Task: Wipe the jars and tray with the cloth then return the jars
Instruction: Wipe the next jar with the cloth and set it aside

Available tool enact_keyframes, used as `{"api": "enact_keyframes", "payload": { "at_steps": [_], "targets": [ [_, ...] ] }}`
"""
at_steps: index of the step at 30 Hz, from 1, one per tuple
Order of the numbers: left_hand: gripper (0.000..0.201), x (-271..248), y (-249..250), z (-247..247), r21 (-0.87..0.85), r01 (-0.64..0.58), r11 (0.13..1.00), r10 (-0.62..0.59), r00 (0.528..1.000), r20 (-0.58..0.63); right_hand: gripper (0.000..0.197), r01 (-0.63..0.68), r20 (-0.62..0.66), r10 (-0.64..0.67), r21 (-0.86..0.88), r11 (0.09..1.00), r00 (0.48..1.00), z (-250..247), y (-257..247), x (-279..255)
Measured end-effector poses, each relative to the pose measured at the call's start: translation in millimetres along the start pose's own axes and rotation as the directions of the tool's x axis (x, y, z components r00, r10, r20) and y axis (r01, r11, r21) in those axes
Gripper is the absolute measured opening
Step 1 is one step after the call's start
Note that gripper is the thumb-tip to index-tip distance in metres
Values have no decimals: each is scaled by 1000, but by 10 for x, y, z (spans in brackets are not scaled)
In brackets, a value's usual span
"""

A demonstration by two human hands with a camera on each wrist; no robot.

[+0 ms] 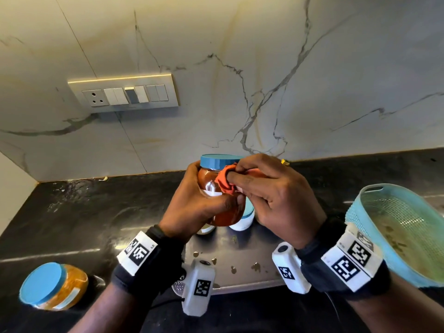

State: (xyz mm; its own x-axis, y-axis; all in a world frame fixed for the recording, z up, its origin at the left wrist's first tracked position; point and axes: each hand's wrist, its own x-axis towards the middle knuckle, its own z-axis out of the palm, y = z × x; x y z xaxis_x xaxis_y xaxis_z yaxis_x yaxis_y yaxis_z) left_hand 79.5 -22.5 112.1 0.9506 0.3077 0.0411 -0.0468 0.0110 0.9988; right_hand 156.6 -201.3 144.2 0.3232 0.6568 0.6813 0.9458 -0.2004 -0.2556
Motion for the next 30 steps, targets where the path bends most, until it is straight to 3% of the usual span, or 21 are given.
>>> {"api": "enact_keyframes", "payload": {
  "at_steps": [3, 7, 10, 12, 14, 16, 20, 25, 27, 30],
  "targets": [
    [92, 11, 29, -38, -62, 16, 998, -16, 1000, 2, 29, -60, -42, 61, 21, 998, 997, 8, 91, -22],
    [48, -20, 88, 9, -111, 43, 993, -32, 995, 99, 29, -157, -114, 160, 33, 987, 981, 56, 188, -89],
    [39, -55, 84, 42, -144, 58, 988, -36, 988, 148, 29, -150, -128, 162, 99, 984, 979, 25, 162, -86],
    [45, -43, 46, 51, -101, 54, 993, -38, 988, 153, 30, -112, -82, 122, 120, 986, 989, -13, 101, -40],
    [73, -29, -6, 57, -71, 62, 996, -54, 992, 110, 32, -63, -8, 64, 81, 995, 998, -24, 22, 10],
    [88, -30, -28, 37, -72, 56, 996, -51, 996, 68, 33, -41, 34, 40, 48, 998, 999, -24, -11, 48],
    [95, -35, 11, 23, -18, 20, 1000, -19, 1000, 16, 31, -105, 0, 105, 58, 993, 994, -23, 17, 43],
    [112, -32, -6, 2, 40, 3, 999, -4, 999, 40, 29, 36, 99, -45, 86, 996, 994, -68, -38, 35],
    [121, -56, -8, 10, 14, 13, 1000, -14, 998, 67, 25, 30, 128, -48, 141, 990, 991, -124, 7, 1],
    [118, -91, -29, 24, -45, 25, 999, -21, 995, 95, 24, -16, 166, -11, 163, 987, 986, -185, 100, -112]
  ]
}}
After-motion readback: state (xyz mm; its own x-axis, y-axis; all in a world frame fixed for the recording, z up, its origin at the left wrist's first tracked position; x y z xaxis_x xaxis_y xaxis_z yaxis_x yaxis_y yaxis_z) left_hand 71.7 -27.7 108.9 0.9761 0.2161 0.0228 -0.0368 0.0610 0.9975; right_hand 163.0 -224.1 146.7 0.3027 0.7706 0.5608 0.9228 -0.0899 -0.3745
